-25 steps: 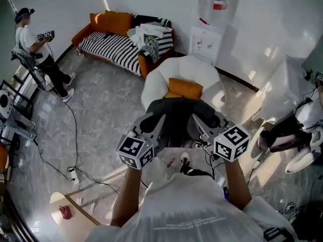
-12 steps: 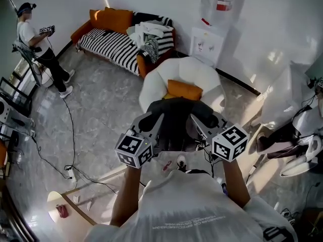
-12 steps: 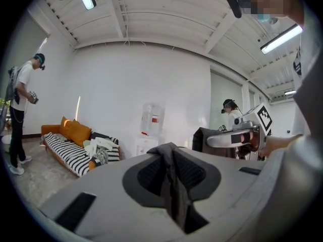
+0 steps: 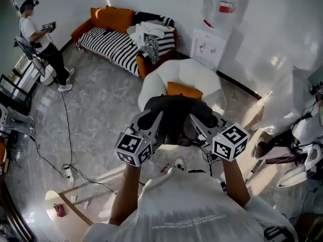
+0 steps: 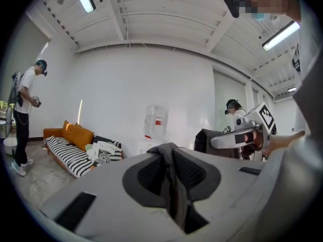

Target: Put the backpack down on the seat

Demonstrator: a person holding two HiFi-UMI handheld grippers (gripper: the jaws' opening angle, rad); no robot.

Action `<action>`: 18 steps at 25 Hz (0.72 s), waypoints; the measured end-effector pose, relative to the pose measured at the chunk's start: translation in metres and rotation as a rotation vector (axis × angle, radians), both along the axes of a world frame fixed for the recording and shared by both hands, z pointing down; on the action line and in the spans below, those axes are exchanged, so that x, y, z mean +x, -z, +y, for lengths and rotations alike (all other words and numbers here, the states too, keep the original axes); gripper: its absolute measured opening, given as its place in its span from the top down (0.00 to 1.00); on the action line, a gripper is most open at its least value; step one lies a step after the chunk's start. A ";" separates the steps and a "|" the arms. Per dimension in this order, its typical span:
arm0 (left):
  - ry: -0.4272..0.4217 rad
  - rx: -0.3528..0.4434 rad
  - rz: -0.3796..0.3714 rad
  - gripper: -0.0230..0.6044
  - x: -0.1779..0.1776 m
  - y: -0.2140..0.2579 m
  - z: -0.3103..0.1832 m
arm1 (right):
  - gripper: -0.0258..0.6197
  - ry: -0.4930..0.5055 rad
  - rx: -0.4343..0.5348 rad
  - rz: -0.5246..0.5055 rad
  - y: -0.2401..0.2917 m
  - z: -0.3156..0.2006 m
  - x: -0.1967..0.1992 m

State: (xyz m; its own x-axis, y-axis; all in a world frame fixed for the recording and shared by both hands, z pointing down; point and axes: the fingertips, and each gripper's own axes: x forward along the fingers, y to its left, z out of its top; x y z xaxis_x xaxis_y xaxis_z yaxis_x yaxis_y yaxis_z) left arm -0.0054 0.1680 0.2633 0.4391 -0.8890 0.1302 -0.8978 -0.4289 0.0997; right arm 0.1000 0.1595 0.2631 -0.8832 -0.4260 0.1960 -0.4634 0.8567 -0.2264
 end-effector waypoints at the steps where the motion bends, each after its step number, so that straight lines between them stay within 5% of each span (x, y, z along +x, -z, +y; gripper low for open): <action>1: 0.003 -0.001 0.001 0.86 0.000 0.000 -0.003 | 0.91 0.005 0.001 0.003 0.000 -0.003 0.000; 18: 0.054 -0.059 0.003 0.86 0.001 -0.023 -0.039 | 0.91 0.070 -0.085 -0.044 -0.016 -0.047 -0.001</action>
State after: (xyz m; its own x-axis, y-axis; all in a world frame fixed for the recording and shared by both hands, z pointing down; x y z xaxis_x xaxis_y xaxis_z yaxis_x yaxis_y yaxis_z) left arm -0.0042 0.1288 0.2859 0.3914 -0.9022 0.1815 -0.9191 -0.3733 0.1265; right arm 0.0995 0.1127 0.2793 -0.9187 -0.3467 0.1894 -0.3915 0.8633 -0.3185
